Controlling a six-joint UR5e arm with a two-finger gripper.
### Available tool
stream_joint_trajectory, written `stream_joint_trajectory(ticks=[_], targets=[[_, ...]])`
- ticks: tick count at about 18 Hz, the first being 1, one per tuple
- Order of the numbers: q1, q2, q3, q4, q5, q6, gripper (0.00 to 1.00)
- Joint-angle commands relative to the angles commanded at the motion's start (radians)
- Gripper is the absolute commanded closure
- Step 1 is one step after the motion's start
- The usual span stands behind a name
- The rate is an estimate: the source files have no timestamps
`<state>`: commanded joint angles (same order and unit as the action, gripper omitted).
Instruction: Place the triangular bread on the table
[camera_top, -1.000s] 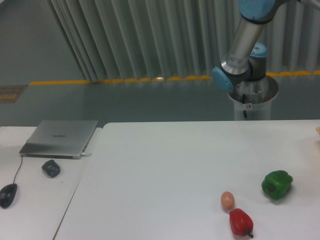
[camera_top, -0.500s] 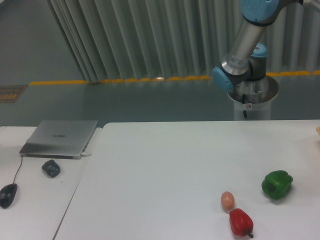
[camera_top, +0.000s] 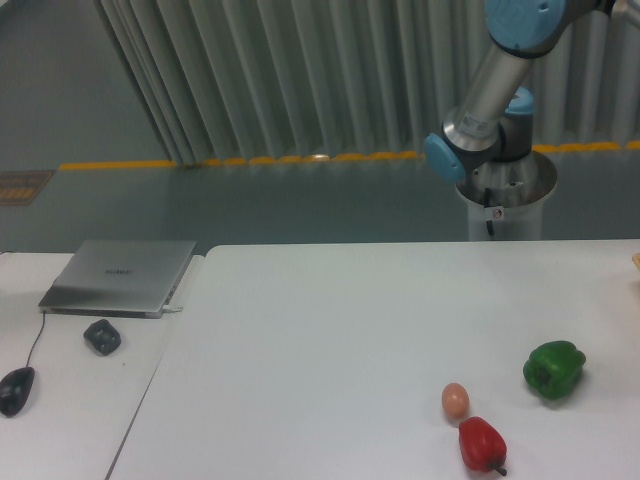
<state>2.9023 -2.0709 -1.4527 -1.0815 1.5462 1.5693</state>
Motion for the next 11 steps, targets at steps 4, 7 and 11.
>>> stream_joint_trajectory(ticks=[4,7,11], targets=[[-0.003,-0.005,-0.008,0.000,0.000,-0.002,0.00],[-0.002,-0.009,-0.008,0.000,0.000,0.002,0.00],[0.006,-0.011,-0.008,0.002,0.000,0.006,0.00]])
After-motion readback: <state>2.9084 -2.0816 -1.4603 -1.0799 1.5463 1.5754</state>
